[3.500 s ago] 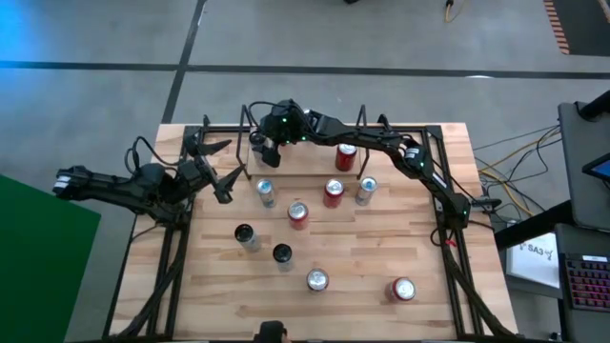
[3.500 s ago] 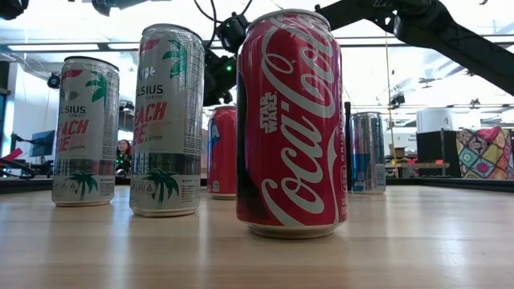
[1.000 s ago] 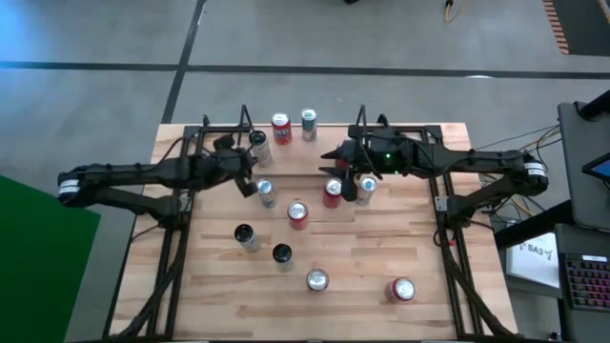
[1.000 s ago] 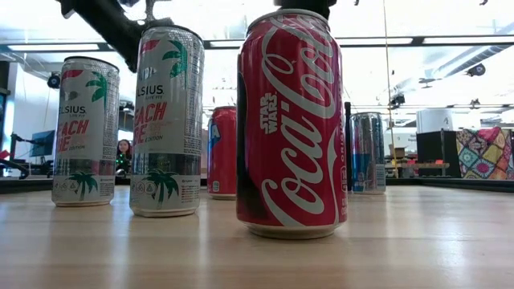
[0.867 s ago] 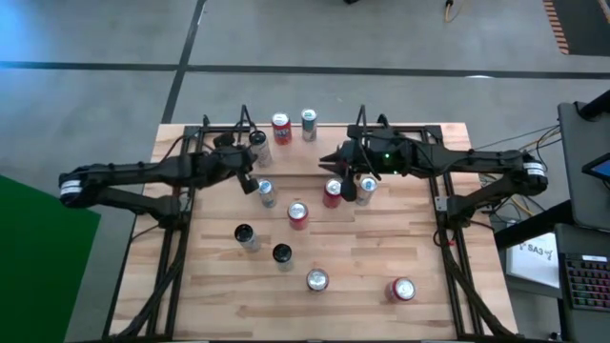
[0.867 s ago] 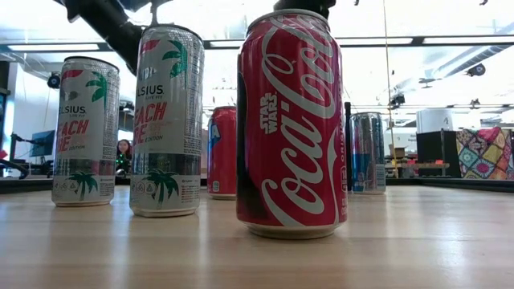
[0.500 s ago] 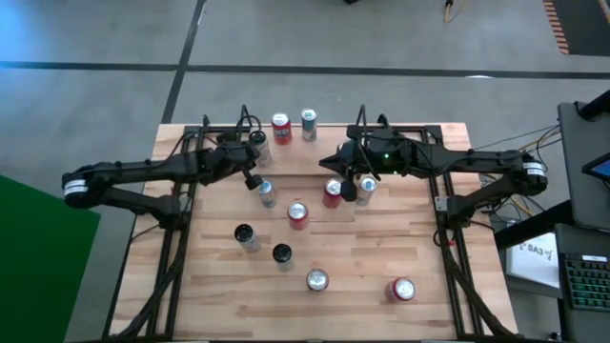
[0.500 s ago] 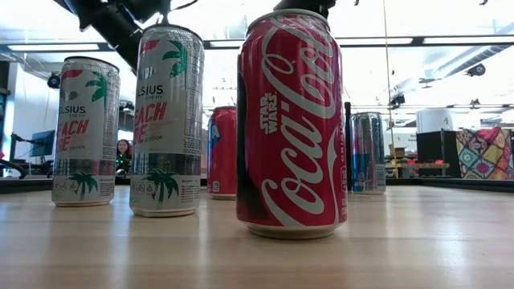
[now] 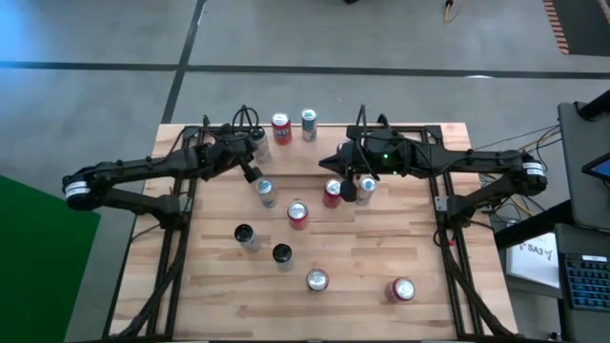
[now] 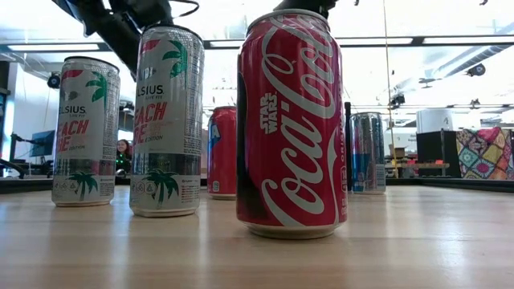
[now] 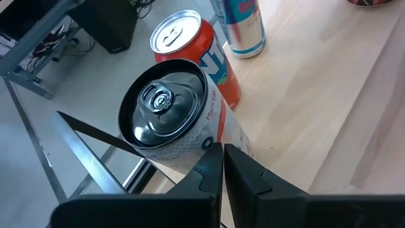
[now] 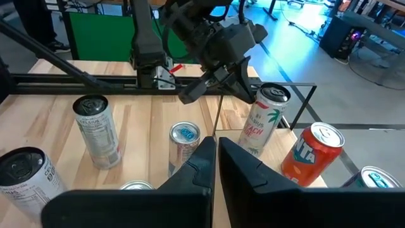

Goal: Place canned beverage on shelf
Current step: Put the bottom right white soda can on the shelf

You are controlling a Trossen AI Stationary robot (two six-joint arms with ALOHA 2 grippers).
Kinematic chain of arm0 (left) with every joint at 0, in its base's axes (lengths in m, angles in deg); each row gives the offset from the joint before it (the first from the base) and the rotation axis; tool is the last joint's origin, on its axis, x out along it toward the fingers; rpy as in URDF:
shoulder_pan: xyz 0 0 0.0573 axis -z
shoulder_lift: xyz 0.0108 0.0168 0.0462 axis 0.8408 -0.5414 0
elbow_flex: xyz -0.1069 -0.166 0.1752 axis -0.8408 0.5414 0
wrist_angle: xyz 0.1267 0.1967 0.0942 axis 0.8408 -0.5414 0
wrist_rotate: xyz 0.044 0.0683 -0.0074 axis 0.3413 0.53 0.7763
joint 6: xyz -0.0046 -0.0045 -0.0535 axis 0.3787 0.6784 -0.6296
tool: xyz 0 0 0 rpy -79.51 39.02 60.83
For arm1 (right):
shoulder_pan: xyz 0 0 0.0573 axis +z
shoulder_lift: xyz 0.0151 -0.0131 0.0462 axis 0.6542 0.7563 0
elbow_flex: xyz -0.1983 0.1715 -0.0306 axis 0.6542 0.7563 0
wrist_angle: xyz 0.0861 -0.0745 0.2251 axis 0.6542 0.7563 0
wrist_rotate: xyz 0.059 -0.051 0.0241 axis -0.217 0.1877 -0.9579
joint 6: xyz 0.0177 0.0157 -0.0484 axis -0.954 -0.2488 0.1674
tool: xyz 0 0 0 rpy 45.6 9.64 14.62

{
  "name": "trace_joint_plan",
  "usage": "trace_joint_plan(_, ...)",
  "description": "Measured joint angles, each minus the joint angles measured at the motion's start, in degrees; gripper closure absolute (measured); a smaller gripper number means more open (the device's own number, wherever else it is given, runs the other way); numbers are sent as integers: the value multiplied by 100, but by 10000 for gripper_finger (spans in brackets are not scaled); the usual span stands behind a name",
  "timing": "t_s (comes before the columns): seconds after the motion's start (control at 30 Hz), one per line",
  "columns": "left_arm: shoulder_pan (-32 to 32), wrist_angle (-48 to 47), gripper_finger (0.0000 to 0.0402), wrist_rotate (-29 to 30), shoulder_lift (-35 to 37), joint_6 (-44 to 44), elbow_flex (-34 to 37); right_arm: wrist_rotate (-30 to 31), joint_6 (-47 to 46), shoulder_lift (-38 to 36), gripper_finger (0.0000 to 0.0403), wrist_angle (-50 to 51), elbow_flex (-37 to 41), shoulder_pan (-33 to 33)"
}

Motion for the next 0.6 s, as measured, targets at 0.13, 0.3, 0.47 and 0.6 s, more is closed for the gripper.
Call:
trace_joint_plan(0.13, 0, 4, 402, 80, 0, -4, 0, 0, -2, -1, 392, 7, 0, 0)
trace_joint_plan(0.3, 0, 9, 402, 104, 12, -35, 0, 0, -2, -1, 392, 7, 0, 0)
trace_joint_plan(0.47, 0, -2, 402, -290, 118, -11, -2, 0, -59, 0, 392, 7, 0, 0)
trace_joint_plan(0.6, 2, -68, 402, -1036, 164, 217, -9, -2, -63, -1, 392, 9, 2, 0)
